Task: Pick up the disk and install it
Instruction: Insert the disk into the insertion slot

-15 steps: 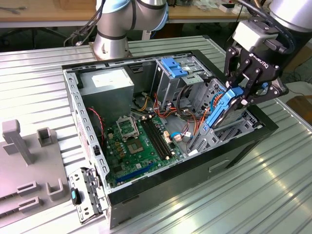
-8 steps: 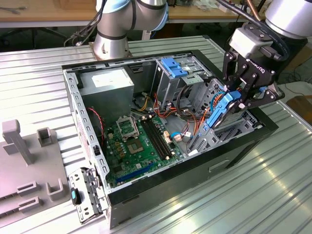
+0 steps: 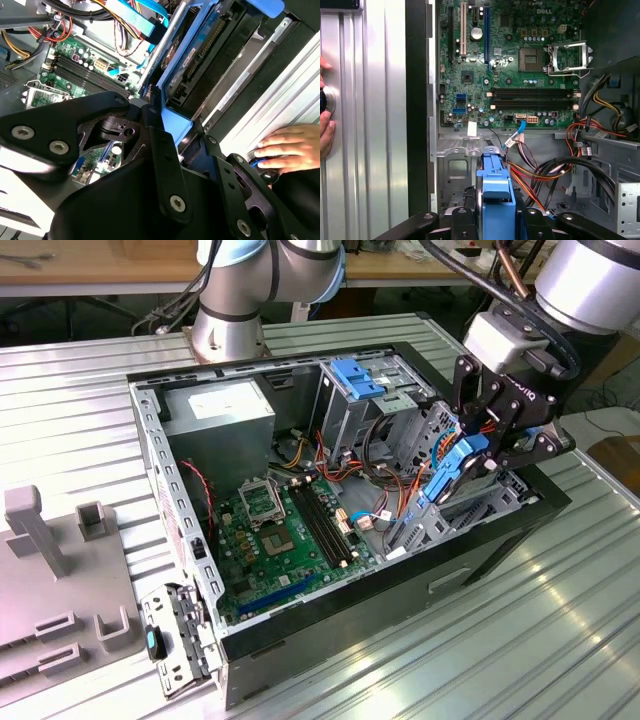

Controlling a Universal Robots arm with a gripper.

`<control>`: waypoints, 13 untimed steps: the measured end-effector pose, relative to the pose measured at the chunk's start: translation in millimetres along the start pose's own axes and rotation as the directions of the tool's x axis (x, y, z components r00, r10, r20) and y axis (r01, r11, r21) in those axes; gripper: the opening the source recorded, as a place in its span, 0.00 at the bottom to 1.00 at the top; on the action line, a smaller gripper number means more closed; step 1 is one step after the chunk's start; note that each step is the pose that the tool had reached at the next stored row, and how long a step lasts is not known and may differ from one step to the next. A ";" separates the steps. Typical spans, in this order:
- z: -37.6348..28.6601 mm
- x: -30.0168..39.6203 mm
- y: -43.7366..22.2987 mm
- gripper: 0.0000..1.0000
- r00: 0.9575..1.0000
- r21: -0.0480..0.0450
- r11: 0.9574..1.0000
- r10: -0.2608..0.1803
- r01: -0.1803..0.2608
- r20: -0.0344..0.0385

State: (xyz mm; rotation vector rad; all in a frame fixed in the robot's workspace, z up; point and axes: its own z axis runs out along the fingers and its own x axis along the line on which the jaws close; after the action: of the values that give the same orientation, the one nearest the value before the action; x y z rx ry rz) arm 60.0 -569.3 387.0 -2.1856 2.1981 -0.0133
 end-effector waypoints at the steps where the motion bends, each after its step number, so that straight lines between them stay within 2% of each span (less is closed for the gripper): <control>1: 1.1 0.0 0.0 0.37 1.000 0.000 1.000 0.000 0.000 0.000; 7: 9.7 0.3 0.3 0.37 1.000 0.000 1.000 0.000 0.000 0.000; 13: 9.9 0.3 0.3 0.37 1.000 0.000 1.000 0.000 0.000 0.000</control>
State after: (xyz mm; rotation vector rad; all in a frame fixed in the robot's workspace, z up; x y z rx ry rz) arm 60.0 -569.4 377.1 -2.1857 2.1980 -0.0134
